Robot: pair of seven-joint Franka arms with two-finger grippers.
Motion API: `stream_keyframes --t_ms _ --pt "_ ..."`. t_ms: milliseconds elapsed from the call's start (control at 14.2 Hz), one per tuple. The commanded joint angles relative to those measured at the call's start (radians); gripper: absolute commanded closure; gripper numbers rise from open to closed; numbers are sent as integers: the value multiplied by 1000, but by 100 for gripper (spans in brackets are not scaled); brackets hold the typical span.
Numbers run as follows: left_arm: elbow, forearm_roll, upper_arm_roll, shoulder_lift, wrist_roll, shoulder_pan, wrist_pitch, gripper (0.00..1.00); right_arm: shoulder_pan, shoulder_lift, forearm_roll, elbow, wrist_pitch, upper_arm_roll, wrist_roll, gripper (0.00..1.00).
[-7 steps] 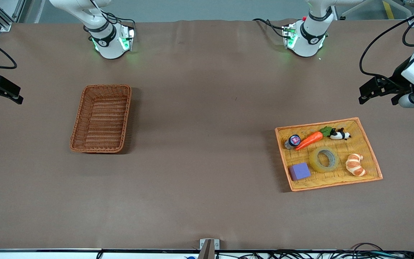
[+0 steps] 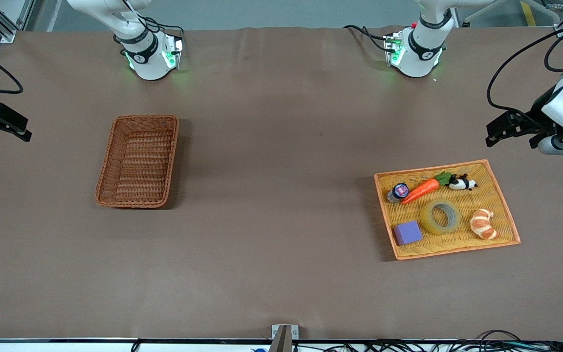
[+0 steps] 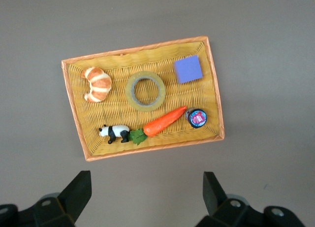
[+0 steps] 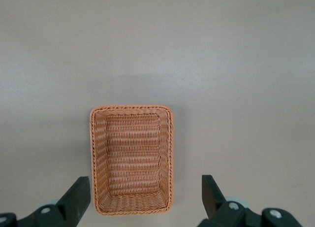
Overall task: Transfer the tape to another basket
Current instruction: 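Move the left gripper over the yellow tray toward the tape roll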
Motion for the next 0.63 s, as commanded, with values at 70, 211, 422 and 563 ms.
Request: stream_keyframes --t_ms 70,211,422,563 --pt "20 8 -3 6 20 10 10 0 -9 -4 23 2 -6 4 -8 0" --pt "20 5 -5 11 20 10 10 0 -9 -4 23 2 -8 4 -8 0" --pt "20 7 -5 38 23 11 10 0 -10 -4 23 2 -8 4 -8 0" --pt "17 7 -3 77 23 11 10 0 -10 -4 23 2 -8 4 -8 0"
